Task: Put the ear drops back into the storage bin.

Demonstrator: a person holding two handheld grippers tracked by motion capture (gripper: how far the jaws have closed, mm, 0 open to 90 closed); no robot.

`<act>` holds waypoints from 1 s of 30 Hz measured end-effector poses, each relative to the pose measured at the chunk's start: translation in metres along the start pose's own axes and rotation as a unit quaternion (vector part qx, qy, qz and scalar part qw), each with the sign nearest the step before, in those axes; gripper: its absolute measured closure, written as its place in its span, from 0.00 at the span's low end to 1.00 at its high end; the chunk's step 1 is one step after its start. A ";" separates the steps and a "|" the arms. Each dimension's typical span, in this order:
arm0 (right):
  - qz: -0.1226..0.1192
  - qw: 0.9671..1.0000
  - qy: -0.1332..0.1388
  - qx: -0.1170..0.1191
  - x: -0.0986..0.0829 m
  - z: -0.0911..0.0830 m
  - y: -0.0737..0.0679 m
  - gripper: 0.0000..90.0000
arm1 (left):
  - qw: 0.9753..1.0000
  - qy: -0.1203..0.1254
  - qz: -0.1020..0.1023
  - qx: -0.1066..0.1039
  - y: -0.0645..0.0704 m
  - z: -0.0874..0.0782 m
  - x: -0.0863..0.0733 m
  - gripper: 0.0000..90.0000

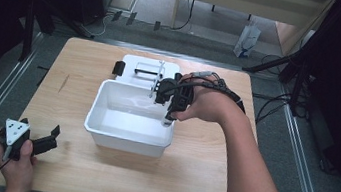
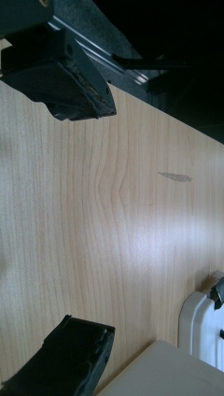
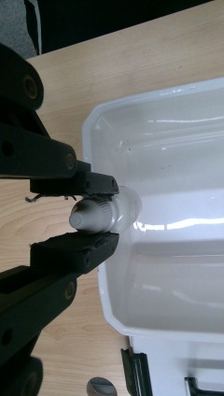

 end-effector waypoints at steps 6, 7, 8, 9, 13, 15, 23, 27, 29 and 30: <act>0.002 1.000 -0.007 0.003 0.001 0.008 -0.001 0.80 | 1.000 0.000 0.000 0.000 0.000 0.000 0.000 0.00; 0.000 1.000 -0.008 0.004 0.002 0.010 -0.001 0.80 | 1.000 0.000 0.000 0.000 0.000 0.000 0.000 0.00; 0.002 1.000 -0.007 0.006 0.002 0.012 -0.002 0.80 | 1.000 0.000 0.000 0.000 0.000 0.000 0.000 0.00; 0.002 1.000 -0.007 0.006 0.002 0.012 -0.002 0.80 | 1.000 0.000 0.000 0.000 0.000 0.000 0.000 0.00; 0.002 1.000 -0.008 0.009 0.002 0.021 -0.001 0.80 | 1.000 0.001 -0.001 0.000 0.000 0.000 0.000 0.00; -0.002 1.000 -0.013 0.010 0.003 0.026 -0.001 0.80 | 1.000 0.001 -0.001 0.000 0.000 0.000 0.000 0.00; -0.005 1.000 -0.018 0.016 0.005 0.040 -0.001 0.80 | 1.000 0.002 -0.002 0.000 0.000 0.000 0.000 0.00; -0.005 1.000 -0.023 0.016 0.004 0.047 -0.001 0.80 | 1.000 0.002 -0.002 0.000 0.000 0.000 0.000 0.00; -0.002 1.000 -0.026 0.017 0.004 0.052 0.000 0.80 | 1.000 0.002 -0.002 0.000 0.000 0.000 0.000 0.00; -0.002 0.999 -0.028 0.017 0.004 0.053 0.001 0.80 | 1.000 0.002 -0.002 0.000 0.000 0.000 0.000 0.00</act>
Point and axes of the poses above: each handheld gripper's, and its own axes: z roughly forward along the jaws, x roughly out of its top, y roughly to its right, the point moved 3 cm from there along z, roughly forward along the jaws, and after that the axes turned 8 degrees about z, right-handed, at the moved point
